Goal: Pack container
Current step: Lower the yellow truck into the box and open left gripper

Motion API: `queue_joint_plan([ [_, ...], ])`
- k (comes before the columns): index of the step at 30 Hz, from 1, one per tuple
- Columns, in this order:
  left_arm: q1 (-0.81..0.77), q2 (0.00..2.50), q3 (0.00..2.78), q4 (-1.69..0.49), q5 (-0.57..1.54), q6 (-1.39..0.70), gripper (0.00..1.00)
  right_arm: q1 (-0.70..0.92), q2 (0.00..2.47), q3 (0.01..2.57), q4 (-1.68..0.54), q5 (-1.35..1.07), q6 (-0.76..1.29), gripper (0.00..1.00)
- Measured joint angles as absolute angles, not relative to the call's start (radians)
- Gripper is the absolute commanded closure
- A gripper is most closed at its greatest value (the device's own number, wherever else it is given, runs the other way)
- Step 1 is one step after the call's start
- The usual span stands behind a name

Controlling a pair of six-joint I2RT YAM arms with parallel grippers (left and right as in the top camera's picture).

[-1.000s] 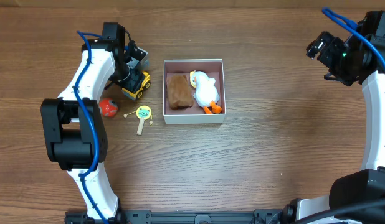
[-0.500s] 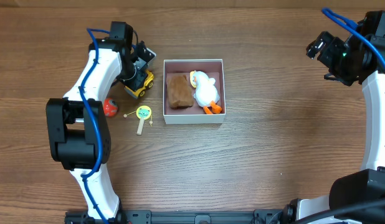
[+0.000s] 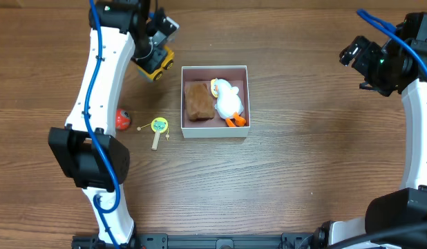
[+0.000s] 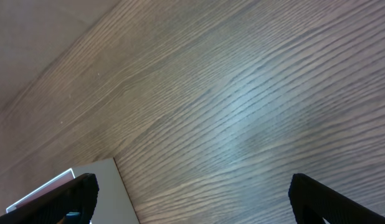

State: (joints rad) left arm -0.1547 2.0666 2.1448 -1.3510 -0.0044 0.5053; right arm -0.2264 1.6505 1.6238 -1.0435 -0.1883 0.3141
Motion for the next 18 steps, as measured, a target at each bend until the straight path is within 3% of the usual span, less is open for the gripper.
queue_joint_plan([
  [8, -0.394, 2.067, 2.252, -1.382, 0.06, 0.517, 0.74, -0.227, 1.65, 1.624, -1.052, -0.188, 0.314, 0.0],
  [14, -0.542, 2.067, 2.111, -1.337, 0.114, 0.606, 0.86, -0.227, 1.65, 1.624, -1.061, -0.189, 0.314, 0.0],
  [18, -0.552, 2.067, 2.001, -1.327, 0.109, 0.666, 0.85, -0.227, 1.65, 1.624, -1.061, -0.193, 0.314, 0.0],
])
